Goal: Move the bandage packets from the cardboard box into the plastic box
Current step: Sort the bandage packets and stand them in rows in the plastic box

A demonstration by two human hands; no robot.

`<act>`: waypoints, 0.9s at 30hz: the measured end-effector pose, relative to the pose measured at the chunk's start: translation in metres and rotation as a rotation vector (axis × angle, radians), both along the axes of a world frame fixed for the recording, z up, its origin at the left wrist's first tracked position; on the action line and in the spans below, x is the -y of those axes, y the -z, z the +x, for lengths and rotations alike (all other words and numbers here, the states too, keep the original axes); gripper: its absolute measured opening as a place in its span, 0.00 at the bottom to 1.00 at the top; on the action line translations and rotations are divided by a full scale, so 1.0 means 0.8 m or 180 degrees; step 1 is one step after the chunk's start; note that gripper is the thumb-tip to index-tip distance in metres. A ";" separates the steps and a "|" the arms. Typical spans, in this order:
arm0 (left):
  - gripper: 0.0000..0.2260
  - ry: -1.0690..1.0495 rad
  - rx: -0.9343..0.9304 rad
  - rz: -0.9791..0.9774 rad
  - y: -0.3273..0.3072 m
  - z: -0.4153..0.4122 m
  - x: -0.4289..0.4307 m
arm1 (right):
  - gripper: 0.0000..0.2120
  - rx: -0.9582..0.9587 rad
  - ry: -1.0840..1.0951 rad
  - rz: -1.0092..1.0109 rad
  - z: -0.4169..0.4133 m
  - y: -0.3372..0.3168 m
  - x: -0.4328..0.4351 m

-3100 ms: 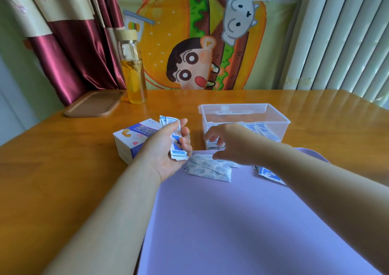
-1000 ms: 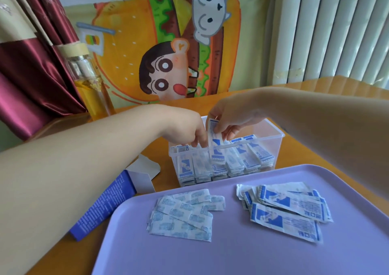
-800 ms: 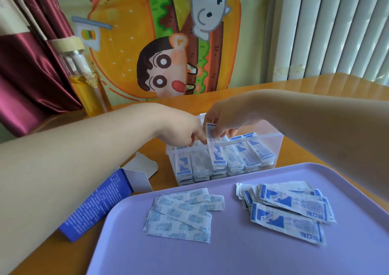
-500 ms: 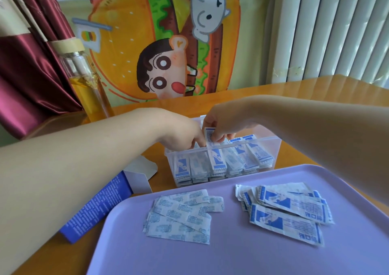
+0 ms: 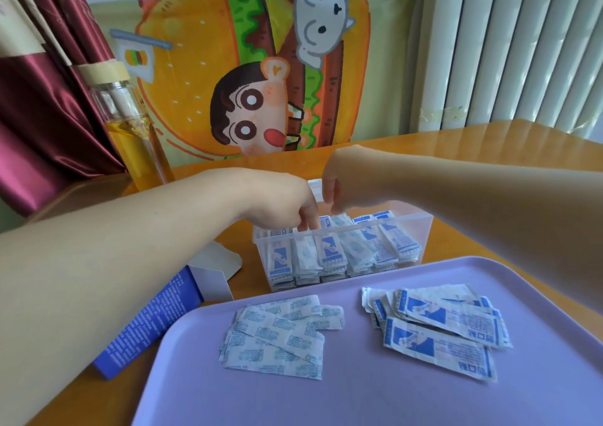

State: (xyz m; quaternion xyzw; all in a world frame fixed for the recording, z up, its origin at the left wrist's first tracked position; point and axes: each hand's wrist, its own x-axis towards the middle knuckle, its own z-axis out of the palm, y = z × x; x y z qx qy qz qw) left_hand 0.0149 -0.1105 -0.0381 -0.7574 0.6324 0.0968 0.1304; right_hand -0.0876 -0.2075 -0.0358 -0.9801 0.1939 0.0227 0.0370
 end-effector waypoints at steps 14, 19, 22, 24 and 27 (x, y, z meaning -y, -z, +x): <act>0.12 -0.0040 -0.0206 0.0107 0.008 -0.011 0.012 | 0.30 -0.1006 -0.0068 0.0174 0.006 0.020 0.019; 0.12 -0.0044 -0.0140 0.0199 0.009 -0.010 0.014 | 0.28 -0.1066 -0.0030 0.0198 0.007 0.020 0.023; 0.12 -0.0070 -0.0129 0.0239 0.008 -0.010 0.015 | 0.26 -0.1150 -0.0058 0.0141 0.008 0.021 0.027; 0.13 -0.0086 -0.0134 0.0273 0.008 -0.011 0.015 | 0.26 -0.1188 -0.0042 0.0125 0.009 0.022 0.029; 0.13 -0.0078 -0.0160 0.0312 0.008 -0.010 0.015 | 0.27 -0.1240 0.0023 0.0136 0.010 0.024 0.033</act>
